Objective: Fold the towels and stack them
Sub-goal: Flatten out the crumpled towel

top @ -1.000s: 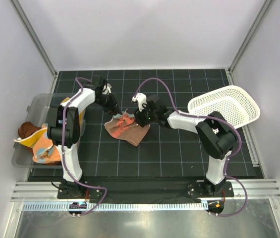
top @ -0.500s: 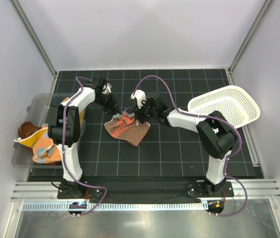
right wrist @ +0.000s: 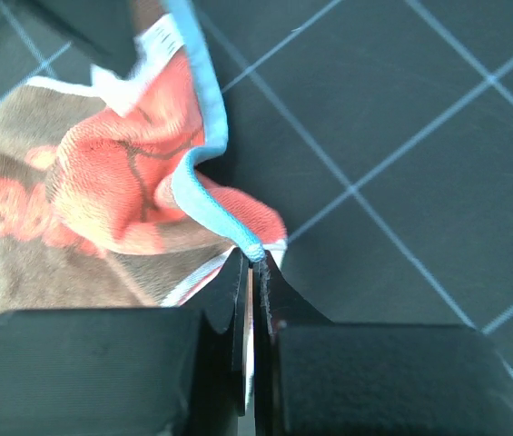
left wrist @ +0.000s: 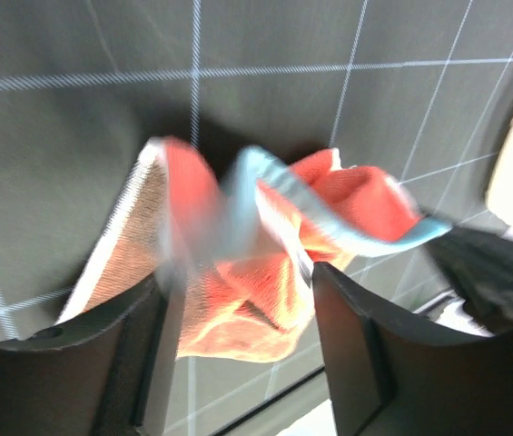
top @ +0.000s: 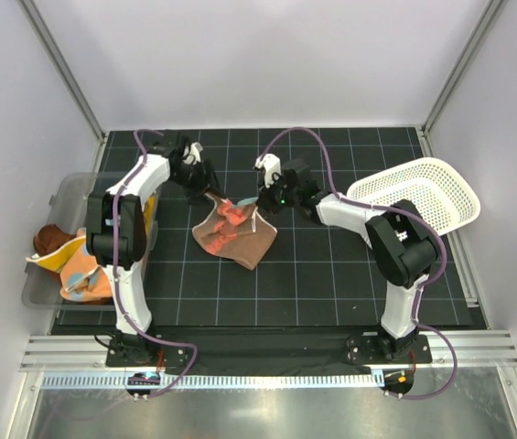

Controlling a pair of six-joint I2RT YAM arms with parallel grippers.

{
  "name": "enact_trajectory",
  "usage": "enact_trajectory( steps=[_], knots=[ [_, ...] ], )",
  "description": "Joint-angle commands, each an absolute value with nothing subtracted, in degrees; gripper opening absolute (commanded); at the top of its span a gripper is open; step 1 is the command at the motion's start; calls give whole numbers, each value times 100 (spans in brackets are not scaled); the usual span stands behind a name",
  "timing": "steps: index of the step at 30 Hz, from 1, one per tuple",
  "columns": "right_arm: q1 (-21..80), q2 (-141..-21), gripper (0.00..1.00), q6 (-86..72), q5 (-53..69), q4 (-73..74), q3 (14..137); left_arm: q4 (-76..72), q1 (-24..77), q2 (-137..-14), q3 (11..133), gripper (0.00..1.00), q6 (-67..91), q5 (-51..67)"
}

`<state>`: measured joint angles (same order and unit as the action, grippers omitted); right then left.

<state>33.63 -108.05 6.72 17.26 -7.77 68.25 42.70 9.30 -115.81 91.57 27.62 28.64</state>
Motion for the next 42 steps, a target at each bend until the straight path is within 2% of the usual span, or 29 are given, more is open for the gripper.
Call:
enact_trajectory(
  steps=[1, 8, 12, 21, 34, 42],
  knots=[
    [3164, -10819, 1, 317, 2144, -1257, 6864, 4263, 827, -11382, 9352, 63, 2216, 2874],
    [2980, -11004, 1, 80, 2373, -1248, 6952, 3832, 782, -11601, 9342, 63, 1705, 2507],
    [2795, -11197, 1, -183, 2391, -1020, 7092, 3797, 729, -11891, 9763, 65, 1898, 1917],
    [2259, -11303, 1, -879, 1785, -730, 7145, 3647, 826, -12928, 10827, 65, 2294, 1680],
    [2197, -11452, 1, -844, 1714, -545, 7313, 3542, 949, -13772, 11522, 65, 2268, 1635],
    [2197, -11435, 1, -879, 1784, -624, 7313, 3876, 1256, -13992, 11848, 61, 1969, 827]
  ],
)
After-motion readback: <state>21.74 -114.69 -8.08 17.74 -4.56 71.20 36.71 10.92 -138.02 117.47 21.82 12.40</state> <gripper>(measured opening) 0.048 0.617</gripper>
